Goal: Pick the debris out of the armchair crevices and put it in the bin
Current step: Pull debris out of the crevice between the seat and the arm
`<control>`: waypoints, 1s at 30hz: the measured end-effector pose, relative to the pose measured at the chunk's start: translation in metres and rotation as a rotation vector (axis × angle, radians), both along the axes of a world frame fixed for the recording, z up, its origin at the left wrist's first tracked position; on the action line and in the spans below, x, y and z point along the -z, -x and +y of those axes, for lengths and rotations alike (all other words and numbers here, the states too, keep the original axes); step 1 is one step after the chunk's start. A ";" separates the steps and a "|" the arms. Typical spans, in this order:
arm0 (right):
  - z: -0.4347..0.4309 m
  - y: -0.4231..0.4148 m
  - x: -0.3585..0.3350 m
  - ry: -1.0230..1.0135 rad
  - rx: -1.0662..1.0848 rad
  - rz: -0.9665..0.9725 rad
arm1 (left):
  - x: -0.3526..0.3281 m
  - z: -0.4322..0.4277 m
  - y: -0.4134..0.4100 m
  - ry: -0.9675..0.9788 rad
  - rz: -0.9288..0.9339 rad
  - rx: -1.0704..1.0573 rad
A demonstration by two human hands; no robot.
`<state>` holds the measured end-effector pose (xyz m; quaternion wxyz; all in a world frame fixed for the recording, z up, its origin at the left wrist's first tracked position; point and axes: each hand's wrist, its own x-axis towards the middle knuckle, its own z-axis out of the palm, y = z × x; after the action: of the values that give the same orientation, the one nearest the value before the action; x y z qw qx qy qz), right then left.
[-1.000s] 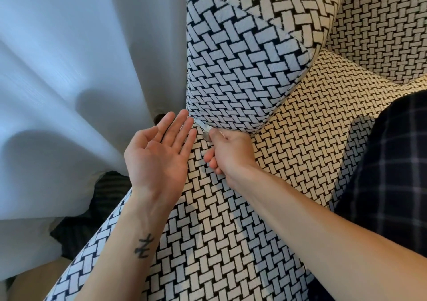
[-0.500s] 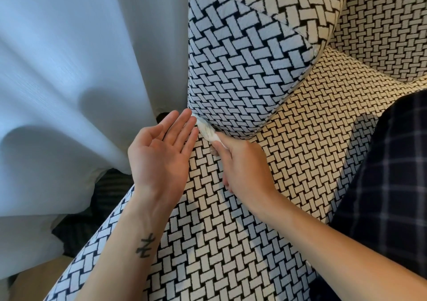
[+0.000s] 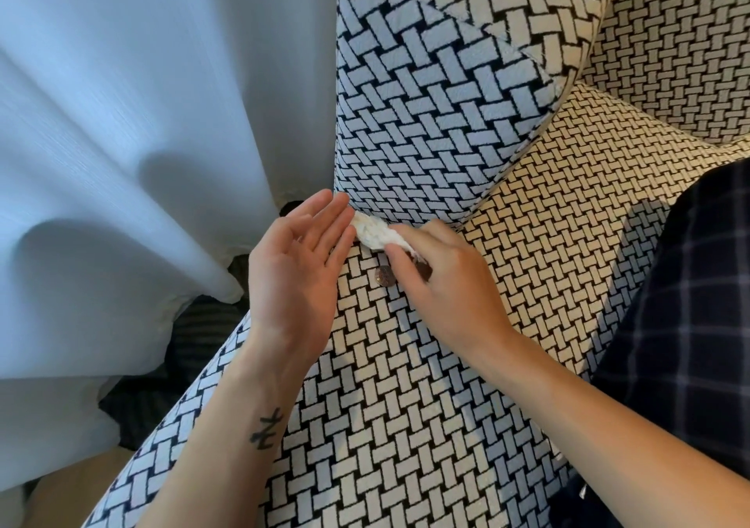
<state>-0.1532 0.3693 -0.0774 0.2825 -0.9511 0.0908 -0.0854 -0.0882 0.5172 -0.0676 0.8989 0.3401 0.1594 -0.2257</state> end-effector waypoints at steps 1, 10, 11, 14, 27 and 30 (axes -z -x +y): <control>0.000 -0.002 -0.001 -0.056 0.020 -0.025 | 0.000 0.000 0.000 -0.004 -0.014 0.009; 0.014 -0.022 -0.013 -0.485 0.035 -0.050 | -0.001 -0.003 0.000 -0.055 -0.157 0.100; 0.017 -0.024 -0.016 -0.540 0.042 -0.037 | -0.003 -0.003 0.001 -0.052 -0.150 0.106; 0.024 -0.031 -0.020 -0.585 0.041 -0.028 | -0.006 -0.004 0.003 -0.025 -0.114 0.116; 0.007 -0.033 -0.017 -0.348 0.012 0.297 | 0.005 -0.001 -0.006 -0.093 0.068 -0.158; 0.004 -0.042 -0.016 -0.339 -0.028 0.430 | 0.005 -0.001 -0.006 -0.114 0.085 -0.159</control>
<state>-0.1117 0.3733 -0.0618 0.4129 -0.8878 0.1485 0.1386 -0.0825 0.5161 -0.0731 0.8856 0.3670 0.2364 -0.1587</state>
